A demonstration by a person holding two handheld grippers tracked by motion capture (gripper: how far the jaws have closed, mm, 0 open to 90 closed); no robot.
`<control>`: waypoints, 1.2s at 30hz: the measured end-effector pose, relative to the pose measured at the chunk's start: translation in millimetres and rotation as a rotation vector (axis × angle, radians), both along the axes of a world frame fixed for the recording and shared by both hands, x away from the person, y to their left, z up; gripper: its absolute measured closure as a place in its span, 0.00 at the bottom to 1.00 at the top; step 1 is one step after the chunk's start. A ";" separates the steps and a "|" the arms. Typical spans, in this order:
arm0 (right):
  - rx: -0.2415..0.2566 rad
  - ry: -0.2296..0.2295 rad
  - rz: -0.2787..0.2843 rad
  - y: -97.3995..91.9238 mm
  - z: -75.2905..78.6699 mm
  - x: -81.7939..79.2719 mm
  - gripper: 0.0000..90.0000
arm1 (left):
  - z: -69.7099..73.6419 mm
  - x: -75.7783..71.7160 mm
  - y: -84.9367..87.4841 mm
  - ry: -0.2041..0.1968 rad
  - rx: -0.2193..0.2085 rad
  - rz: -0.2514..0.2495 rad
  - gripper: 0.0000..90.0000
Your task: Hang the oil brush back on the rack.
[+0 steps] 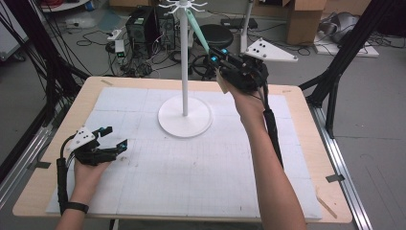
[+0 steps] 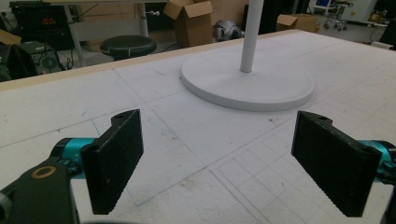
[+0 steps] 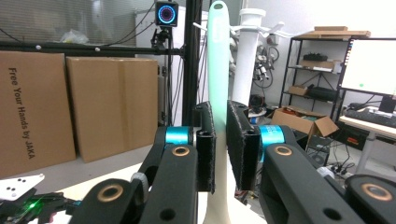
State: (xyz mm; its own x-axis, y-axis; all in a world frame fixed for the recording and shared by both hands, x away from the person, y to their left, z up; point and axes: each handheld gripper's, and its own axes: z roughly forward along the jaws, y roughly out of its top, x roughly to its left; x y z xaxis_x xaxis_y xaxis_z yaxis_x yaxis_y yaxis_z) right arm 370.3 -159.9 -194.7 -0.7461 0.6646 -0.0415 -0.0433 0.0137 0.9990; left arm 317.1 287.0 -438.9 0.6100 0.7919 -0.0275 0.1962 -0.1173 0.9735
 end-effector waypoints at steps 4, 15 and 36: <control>-0.014 0.006 -0.019 3.6 -0.6 2.0 0.91 | -0.3 0.3 0.2 -0.001 0.001 0.001 0.19; -0.024 0.020 -0.038 3.6 -4.8 6.4 0.91 | -0.9 0.4 -0.9 0.003 0.010 -0.004 0.19; -0.027 0.069 -0.077 13.3 -16.1 31.3 0.91 | -0.8 -0.2 -1.4 0.006 0.002 -0.009 0.19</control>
